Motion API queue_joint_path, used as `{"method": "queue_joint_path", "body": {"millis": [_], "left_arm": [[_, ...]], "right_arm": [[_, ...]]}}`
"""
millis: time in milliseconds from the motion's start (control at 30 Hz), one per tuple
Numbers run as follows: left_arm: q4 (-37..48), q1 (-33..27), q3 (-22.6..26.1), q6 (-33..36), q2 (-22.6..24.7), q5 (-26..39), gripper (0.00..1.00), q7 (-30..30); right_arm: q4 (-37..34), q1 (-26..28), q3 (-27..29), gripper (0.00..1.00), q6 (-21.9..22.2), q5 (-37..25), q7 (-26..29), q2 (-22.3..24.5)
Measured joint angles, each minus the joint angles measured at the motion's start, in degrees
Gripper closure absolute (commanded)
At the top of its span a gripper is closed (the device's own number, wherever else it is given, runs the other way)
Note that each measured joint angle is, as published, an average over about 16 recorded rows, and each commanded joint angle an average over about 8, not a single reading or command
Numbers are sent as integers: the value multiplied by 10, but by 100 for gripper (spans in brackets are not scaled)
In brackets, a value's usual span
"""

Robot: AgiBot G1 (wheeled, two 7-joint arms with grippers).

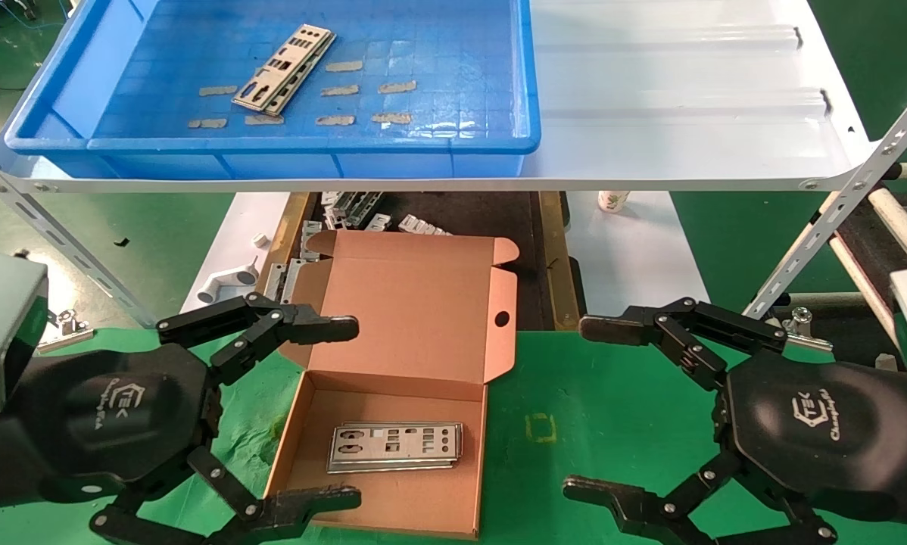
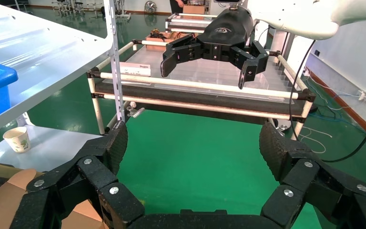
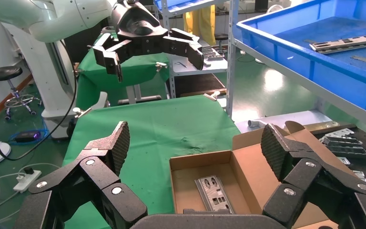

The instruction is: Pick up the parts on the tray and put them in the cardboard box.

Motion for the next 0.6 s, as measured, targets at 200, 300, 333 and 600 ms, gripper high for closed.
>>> {"method": "queue_joint_path", "body": {"millis": [200, 300, 333, 600], "left_arm": [[0, 0, 0, 0, 0, 0, 0, 0], [0, 0, 0, 0, 0, 0, 0, 0], [0, 0, 0, 0, 0, 0, 0, 0], [1, 0, 0, 0, 0, 0, 0, 0]], "right_arm": [[0, 0, 0, 0, 0, 0, 0, 0], [0, 0, 0, 0, 0, 0, 0, 0], [0, 0, 0, 0, 0, 0, 0, 0], [0, 0, 0, 0, 0, 0, 0, 0]]}}
